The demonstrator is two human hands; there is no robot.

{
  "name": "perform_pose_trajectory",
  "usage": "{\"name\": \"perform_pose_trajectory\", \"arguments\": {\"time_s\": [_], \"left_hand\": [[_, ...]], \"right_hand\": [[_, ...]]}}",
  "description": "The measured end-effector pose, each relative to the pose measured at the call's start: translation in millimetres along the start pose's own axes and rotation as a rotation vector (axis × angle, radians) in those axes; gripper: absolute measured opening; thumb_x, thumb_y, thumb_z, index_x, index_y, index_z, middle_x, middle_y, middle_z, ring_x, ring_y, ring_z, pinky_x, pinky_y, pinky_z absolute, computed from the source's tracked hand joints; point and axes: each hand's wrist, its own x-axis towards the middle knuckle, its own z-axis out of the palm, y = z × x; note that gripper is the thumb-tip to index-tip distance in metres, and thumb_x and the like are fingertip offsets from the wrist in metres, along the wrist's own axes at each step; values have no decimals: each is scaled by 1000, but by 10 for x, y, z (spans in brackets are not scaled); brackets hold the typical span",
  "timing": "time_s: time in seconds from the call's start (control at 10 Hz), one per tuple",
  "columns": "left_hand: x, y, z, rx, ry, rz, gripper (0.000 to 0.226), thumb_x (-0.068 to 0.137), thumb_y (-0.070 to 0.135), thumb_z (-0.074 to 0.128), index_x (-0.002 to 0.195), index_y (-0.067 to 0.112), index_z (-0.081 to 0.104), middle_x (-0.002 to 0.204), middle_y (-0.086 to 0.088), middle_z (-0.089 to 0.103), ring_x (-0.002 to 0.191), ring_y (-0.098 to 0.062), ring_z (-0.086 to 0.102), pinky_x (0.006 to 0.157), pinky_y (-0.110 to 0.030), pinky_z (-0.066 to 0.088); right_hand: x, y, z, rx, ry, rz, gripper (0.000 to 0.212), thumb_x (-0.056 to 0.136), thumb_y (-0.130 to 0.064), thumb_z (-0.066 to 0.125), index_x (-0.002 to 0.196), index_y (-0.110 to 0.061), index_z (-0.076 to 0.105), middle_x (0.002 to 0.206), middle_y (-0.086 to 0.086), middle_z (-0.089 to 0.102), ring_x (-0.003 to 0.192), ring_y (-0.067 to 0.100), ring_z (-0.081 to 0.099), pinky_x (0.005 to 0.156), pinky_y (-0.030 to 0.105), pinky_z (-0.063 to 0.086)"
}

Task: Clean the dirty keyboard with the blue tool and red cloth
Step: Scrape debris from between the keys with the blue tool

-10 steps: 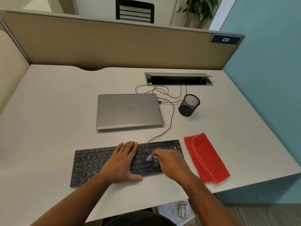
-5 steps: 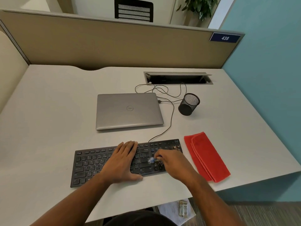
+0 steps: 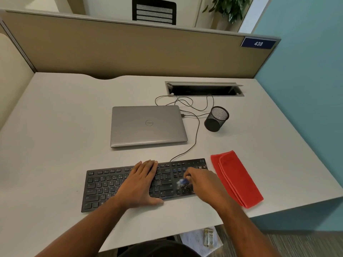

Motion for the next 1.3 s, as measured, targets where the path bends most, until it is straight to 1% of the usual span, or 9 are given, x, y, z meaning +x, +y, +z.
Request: {"name": "perform_pose_trajectory", "arguments": {"time_s": [0.1,0.2,0.3,0.5,0.6,0.9,1.0,1.1,1.3], "left_hand": [[-3,-3,6,1,1,5,138,69,103,40,165,15,-5,173,-4,3,159,-20,-2,126,-39,-11],[12,-9,16,4,7,0,138,69,103,40,166,14,-3,173,-5,5,159,-20,-1,126,-39,-9],[13,-15,16,10,-11,0,138,69,104,38,165,15,-9,173,-3,-1,159,-19,-6,127,-40,-10],[8,-16,19,10,-10,-2,139,69,104,38,165,16,-10,173,-3,-2,159,-19,-5,127,-40,-10],[9,-19,26,5,-1,2,138,69,103,39,165,15,-7,173,-4,2,159,-20,-3,127,-40,-9],[10,-7,15,6,0,2,138,69,103,40,165,15,-6,173,-4,3,159,-19,-2,127,-40,-10],[9,-8,20,8,7,3,138,69,102,41,165,15,-4,173,-4,4,159,-20,0,127,-40,-10],[8,-5,9,12,8,2,137,69,102,41,166,15,-4,173,-4,5,159,-21,0,126,-40,-10],[4,1,4,16,-2,1,138,69,102,41,165,15,-6,173,-4,3,159,-20,-3,126,-39,-12]], "right_hand": [[-22,141,-123,-70,-17,63,21,98,-7,53,104,-25,62,77,-12,57,65,4,52,56,20,37],[-10,115,-146,21,-3,46,15,104,-20,49,101,-26,62,75,-19,57,67,4,55,58,21,39],[-16,33,-13,-11,-16,8,14,104,-19,49,104,-26,60,93,-10,68,76,8,58,63,25,44],[-41,-1,-3,29,-11,-14,12,104,-23,49,103,-27,61,99,-8,70,83,10,63,74,28,52],[-83,-46,76,-7,-20,-82,19,103,-17,51,114,-28,63,102,-5,70,82,12,60,62,20,39],[-143,-27,120,18,20,-86,19,102,-19,54,116,-29,61,102,-6,70,82,10,60,59,9,29],[-165,-36,111,-5,-18,-94,16,103,-18,52,115,-26,60,102,-2,70,84,13,62,62,18,36],[-155,-94,76,29,38,-105,21,101,-19,55,117,-31,64,112,-10,71,94,9,66,77,19,49],[-198,-134,50,-96,-17,-161,33,96,-6,57,120,-27,61,109,-3,70,90,15,65,74,22,46]]}}
